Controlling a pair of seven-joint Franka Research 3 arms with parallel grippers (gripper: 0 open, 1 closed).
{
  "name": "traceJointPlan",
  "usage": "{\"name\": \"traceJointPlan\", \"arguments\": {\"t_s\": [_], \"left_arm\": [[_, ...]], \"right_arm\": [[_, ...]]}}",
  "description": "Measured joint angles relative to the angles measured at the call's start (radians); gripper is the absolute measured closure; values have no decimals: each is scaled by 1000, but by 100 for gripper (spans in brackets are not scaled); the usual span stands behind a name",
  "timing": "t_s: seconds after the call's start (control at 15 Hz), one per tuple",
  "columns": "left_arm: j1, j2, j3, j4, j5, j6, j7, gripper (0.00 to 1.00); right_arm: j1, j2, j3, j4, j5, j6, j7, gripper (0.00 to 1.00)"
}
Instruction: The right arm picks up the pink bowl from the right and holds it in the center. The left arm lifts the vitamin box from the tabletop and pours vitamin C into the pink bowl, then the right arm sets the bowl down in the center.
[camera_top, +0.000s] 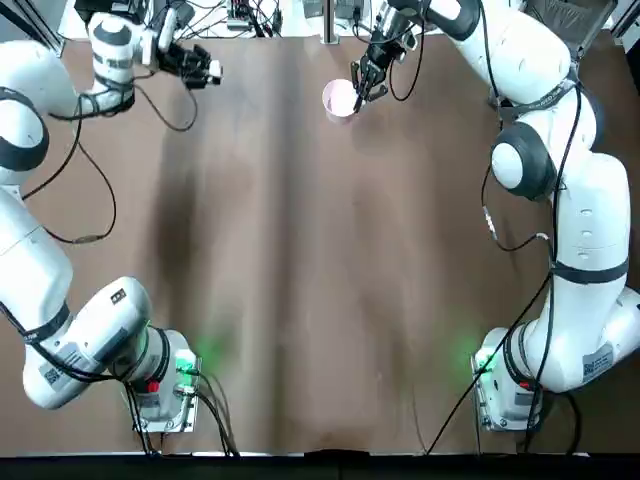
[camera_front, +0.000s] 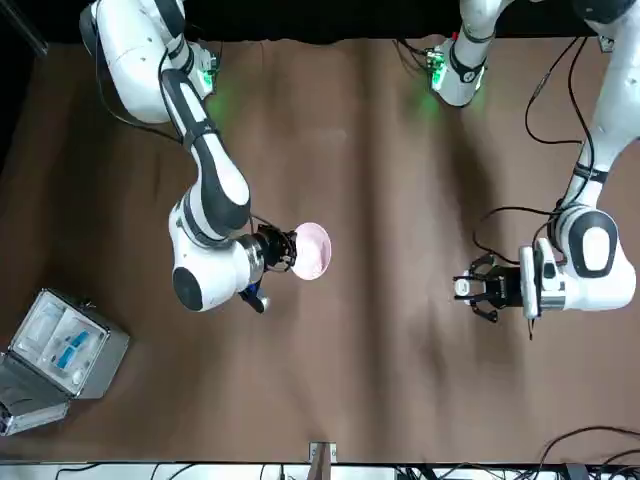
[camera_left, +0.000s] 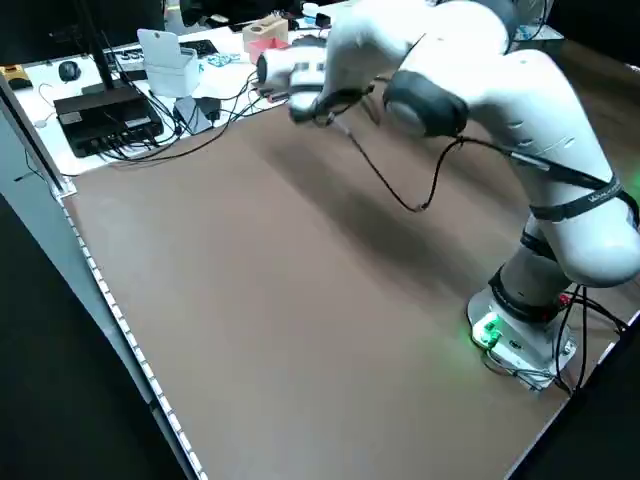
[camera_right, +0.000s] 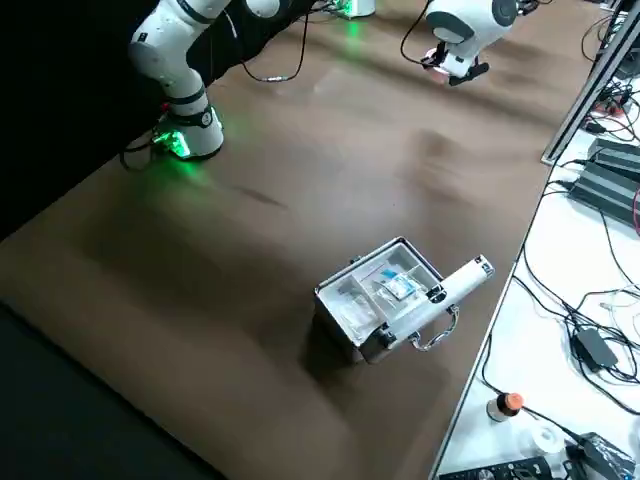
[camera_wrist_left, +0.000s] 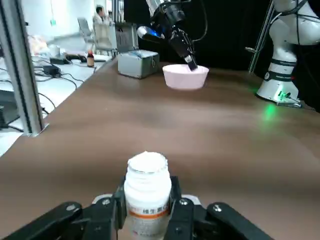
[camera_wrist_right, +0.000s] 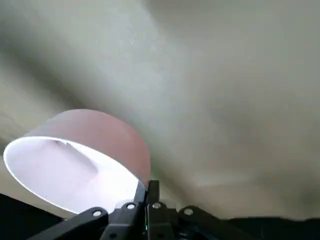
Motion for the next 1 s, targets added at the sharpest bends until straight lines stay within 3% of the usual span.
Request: {"name": "traceJointPlan", "arguments": {"t_s": [0.27,0.6,1.0], "left_arm": [[52,116,34,-2,0,-19,225,65],[41,207,41,-10,-16,-24,293,65],[42,223,111,-10,-20,-24,349,65]], "right_arm": [[20,26,0,-11,-58,136,-175,98],[75,145,0,-17,-63,263,-193,98],[86,209,0,-15,-63,310,-195,98]]}}
